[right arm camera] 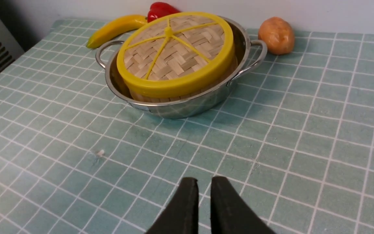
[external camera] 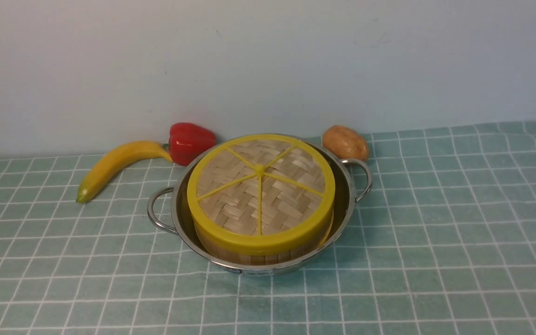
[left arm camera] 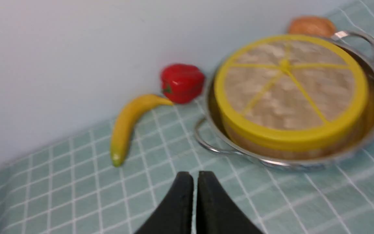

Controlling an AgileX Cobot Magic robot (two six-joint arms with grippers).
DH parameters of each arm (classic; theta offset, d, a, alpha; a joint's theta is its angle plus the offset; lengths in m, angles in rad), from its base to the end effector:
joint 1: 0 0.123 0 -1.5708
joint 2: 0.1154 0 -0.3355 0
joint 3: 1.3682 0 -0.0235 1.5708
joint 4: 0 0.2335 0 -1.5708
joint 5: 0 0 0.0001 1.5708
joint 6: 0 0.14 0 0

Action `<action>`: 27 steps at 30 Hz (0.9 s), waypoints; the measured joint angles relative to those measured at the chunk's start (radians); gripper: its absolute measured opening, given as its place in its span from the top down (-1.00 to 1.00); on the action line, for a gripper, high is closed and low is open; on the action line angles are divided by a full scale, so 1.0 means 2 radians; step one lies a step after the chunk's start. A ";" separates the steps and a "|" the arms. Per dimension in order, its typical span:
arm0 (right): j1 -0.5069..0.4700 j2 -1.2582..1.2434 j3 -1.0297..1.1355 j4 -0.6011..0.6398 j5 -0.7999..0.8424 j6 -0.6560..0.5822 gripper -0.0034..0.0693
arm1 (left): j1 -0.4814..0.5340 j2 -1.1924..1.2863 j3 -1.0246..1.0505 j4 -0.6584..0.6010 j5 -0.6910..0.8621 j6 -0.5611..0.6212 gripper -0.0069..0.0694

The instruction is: Place the steamer in the pot on the blue tablecloth, and put the lid on the steamer.

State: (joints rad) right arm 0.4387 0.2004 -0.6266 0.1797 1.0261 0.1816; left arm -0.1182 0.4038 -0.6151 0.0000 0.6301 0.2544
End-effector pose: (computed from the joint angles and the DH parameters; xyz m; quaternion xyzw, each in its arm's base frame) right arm -0.0146 0.0168 0.2953 -0.1088 0.8529 0.2389 0.4513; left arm 0.0569 -0.0068 0.3349 0.1508 0.8000 0.0395 0.5794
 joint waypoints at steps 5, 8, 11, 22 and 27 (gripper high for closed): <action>0.000 0.000 0.000 0.001 0.000 0.000 0.60 | 0.067 -0.117 0.200 0.000 -0.130 -0.006 0.72; 0.000 0.000 0.000 0.001 0.000 0.000 0.56 | 0.078 -0.163 0.253 0.000 -0.143 -0.015 0.70; 0.000 0.000 0.000 0.001 0.000 0.000 0.52 | 0.080 -0.193 0.279 0.000 -0.146 -0.017 0.70; 0.000 0.000 0.000 0.002 0.000 0.000 0.37 | 0.081 -0.201 0.286 0.009 -0.155 -0.017 0.64; 0.000 0.000 0.000 0.002 0.000 0.000 0.33 | 0.081 -0.201 0.286 0.009 -0.156 -0.017 0.62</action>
State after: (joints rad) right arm 0.4387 0.2004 -0.6266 0.1835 1.0261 0.1819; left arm 0.0433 0.0011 -0.0422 0.0185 0.3181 0.2200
